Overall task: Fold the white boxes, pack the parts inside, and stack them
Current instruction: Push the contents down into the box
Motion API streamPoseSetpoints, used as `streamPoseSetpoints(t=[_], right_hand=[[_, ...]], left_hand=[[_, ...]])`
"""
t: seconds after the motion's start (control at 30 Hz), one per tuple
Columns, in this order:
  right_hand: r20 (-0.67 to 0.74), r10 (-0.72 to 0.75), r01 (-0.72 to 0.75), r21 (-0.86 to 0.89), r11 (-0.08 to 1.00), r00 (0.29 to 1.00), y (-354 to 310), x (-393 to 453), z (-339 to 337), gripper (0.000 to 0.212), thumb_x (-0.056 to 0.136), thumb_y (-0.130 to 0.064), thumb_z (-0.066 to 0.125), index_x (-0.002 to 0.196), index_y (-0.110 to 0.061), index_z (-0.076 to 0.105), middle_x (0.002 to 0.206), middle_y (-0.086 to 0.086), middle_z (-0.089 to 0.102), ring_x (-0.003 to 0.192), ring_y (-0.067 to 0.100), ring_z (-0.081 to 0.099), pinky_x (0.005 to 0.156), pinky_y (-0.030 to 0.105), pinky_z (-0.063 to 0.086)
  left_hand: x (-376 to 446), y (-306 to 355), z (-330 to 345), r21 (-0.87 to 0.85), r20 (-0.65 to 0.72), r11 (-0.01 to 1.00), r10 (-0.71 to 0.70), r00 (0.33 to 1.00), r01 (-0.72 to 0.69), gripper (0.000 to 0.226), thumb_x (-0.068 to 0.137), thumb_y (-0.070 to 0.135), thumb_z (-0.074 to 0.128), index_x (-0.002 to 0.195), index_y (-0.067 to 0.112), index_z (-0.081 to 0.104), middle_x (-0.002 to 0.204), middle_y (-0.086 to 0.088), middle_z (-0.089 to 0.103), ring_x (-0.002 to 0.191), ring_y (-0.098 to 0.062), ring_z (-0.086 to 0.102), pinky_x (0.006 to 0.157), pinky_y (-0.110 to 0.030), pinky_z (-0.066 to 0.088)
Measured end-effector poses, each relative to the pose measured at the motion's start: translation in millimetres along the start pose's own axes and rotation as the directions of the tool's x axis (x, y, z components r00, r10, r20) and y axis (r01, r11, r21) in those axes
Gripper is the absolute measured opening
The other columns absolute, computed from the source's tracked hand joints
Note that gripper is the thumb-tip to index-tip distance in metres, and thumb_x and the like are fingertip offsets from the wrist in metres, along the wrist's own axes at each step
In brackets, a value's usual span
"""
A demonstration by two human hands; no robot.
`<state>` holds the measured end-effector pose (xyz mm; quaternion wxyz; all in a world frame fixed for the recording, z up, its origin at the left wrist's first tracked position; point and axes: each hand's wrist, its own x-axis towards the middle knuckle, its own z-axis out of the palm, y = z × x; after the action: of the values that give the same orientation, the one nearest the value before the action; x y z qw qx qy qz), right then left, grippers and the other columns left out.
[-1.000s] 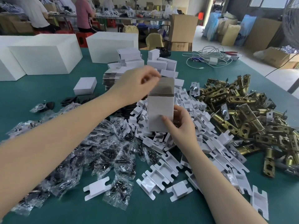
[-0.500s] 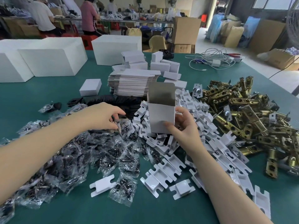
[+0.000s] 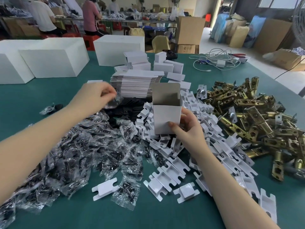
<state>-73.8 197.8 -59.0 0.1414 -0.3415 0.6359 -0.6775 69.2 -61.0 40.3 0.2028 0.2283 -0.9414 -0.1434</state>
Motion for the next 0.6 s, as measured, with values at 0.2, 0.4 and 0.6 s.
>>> streamPoseSetpoints(t=[0.2,0.4,0.6], right_hand=[[-0.003,-0.001,0.001,0.005,1.0,1.0,-0.8,-0.4,0.2,0.046,0.092,-0.01,0.068,0.124,-0.04,0.054,0.107,-0.011,0.071,0.1,0.01,0.067,0.083,0.031,0.058],[0.004,0.009,-0.009,-0.007,1.0,1.0,-0.4,-0.4,0.1,0.045,0.093,-0.011,0.067,0.126,-0.037,0.054,0.108,-0.01,0.07,0.101,0.011,0.066,0.088,0.038,0.058],[-0.001,0.01,-0.01,-0.006,1.0,1.0,0.5,0.2,-0.2,0.046,0.092,-0.01,0.068,0.131,-0.029,0.053,0.112,0.0,0.069,0.102,0.016,0.066,0.089,0.044,0.057]], left_hand=[[-2.8,57.0,-18.6,-0.672,-0.158,0.728,0.042,0.987,-0.139,0.021,0.095,0.012,0.064,0.11,0.027,0.067,0.098,0.01,0.071,0.085,-0.007,0.072,0.075,-0.022,0.058],[2.1,112.9,-11.1,-0.706,-0.258,0.635,0.182,0.949,-0.313,0.024,0.094,0.006,0.064,0.095,0.029,0.069,0.084,0.016,0.073,0.085,-0.009,0.073,0.067,-0.022,0.059],[8.7,121.0,8.8,-0.604,-0.241,0.725,0.229,0.943,-0.331,0.023,0.088,0.004,0.071,0.085,0.027,0.07,0.09,0.007,0.07,0.082,-0.006,0.071,0.074,-0.022,0.057]])
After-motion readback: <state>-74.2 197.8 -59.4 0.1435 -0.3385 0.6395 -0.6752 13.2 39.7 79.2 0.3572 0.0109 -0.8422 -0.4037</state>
